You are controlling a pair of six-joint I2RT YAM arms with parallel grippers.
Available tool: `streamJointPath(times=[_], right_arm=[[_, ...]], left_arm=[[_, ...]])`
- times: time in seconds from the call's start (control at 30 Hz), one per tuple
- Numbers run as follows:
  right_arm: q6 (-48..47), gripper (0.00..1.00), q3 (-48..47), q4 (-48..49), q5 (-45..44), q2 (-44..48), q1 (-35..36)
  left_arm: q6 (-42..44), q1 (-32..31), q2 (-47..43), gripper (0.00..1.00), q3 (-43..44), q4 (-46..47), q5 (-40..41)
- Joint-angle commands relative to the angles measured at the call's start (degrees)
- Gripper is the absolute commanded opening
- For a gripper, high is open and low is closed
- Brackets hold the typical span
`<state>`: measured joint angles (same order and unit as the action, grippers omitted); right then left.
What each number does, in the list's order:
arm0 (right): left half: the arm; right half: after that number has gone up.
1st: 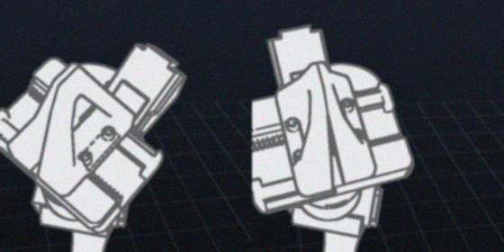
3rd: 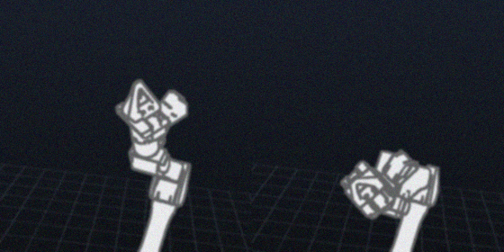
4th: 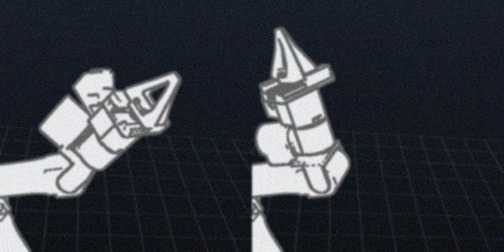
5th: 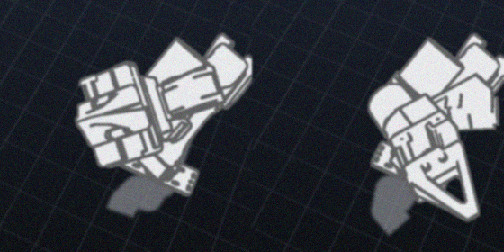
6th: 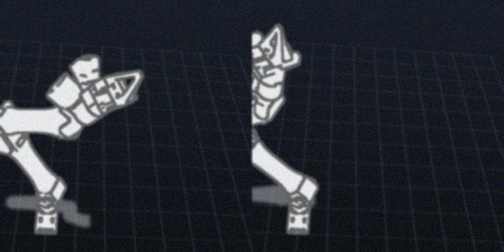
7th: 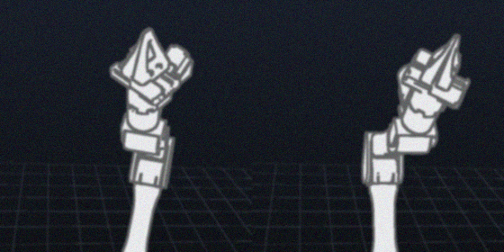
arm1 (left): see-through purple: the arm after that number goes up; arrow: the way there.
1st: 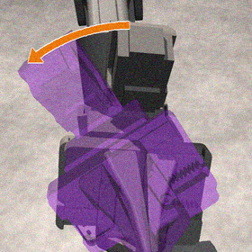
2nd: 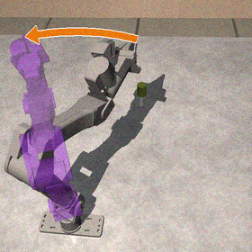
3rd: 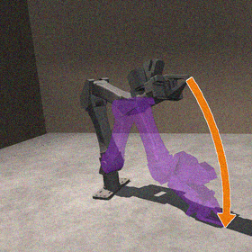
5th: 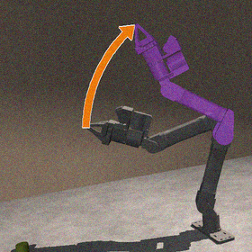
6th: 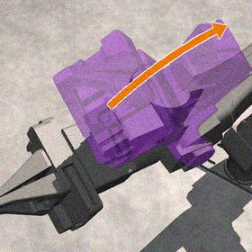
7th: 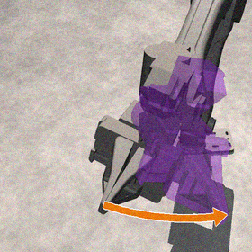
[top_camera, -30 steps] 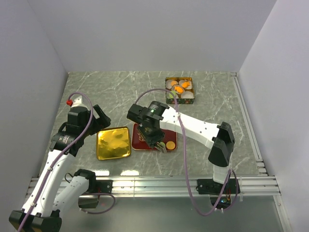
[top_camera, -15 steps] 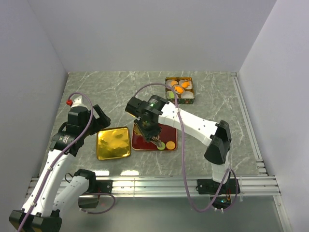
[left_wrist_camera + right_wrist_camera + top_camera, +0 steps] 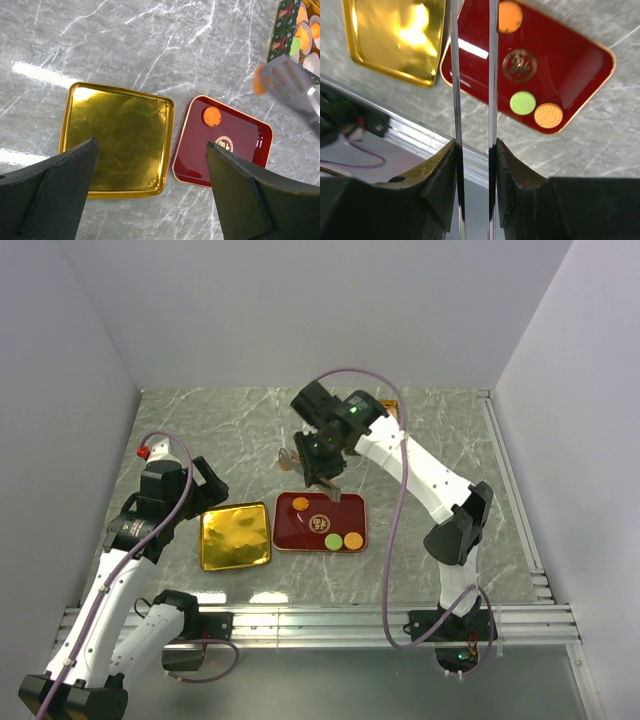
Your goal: Pack the cookies
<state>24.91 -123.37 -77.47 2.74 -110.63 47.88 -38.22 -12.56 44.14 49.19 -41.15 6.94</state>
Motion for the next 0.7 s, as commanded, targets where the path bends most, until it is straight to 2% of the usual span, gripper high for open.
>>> streamJointPath(times=[0.0, 0.3, 0.67], right_arm=[[-0.6, 0.37, -2.8, -1.4, 3.3, 0.2, -4.5], [-2.3, 0.37, -4.9, 0.4, 7.2, 0.0, -12.4], [-2.9, 0.37, -3.6, 2.3, 14.4, -0.3, -29.5]], left_arm=[[0.0, 0.1, 0.2, 0.95, 0.5, 1.1, 1.0], [-0.3, 0.1, -0.1, 0.95, 0.6, 0.8, 1.7], [-0.5, 0.1, 0.1, 0.95, 0.6, 0.5, 2.3]])
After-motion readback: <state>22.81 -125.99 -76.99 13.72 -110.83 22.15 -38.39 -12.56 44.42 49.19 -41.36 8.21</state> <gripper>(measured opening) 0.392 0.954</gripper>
